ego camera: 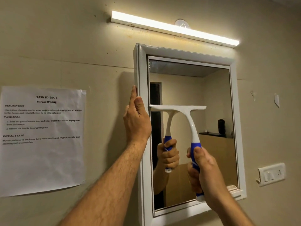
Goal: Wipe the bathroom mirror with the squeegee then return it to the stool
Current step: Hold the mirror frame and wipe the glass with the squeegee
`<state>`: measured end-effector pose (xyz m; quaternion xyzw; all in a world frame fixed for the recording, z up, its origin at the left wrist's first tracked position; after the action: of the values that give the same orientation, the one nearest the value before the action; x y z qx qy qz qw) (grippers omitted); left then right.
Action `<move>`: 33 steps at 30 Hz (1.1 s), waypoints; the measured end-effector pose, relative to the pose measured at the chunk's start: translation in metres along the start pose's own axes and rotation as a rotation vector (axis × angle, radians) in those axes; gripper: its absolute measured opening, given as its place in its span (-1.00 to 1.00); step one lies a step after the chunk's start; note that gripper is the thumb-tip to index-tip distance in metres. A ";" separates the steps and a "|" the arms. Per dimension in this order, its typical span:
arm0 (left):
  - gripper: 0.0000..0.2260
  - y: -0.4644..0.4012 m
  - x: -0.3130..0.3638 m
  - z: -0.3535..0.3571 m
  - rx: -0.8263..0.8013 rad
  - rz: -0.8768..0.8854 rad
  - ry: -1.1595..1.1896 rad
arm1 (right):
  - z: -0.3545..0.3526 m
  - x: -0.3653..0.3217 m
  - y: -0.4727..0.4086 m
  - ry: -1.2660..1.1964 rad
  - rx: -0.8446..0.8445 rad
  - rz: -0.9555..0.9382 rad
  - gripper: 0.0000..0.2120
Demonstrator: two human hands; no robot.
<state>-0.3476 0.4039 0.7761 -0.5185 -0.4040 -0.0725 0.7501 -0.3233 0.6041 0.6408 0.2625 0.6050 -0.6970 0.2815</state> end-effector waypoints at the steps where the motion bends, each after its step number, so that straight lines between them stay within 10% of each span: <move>1: -0.60 0.001 0.001 -0.001 -0.001 0.007 0.007 | -0.002 0.003 0.004 0.007 -0.002 0.013 -0.56; 33: -0.62 0.002 0.003 -0.005 0.031 0.114 -0.019 | -0.018 0.061 0.061 -0.054 0.036 0.206 -0.53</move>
<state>-0.3416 0.4013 0.7756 -0.5296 -0.3820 -0.0185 0.7571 -0.3221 0.6111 0.5526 0.3097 0.5542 -0.6820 0.3632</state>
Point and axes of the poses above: each hand's wrist, its own y-axis away from the middle knuckle, its own z-axis out of the palm, x = y × z, the point moved 9 cm from there along -y, towards the middle knuckle, and after that the axes turned 12 degrees about -z, right-handed, at the moved point
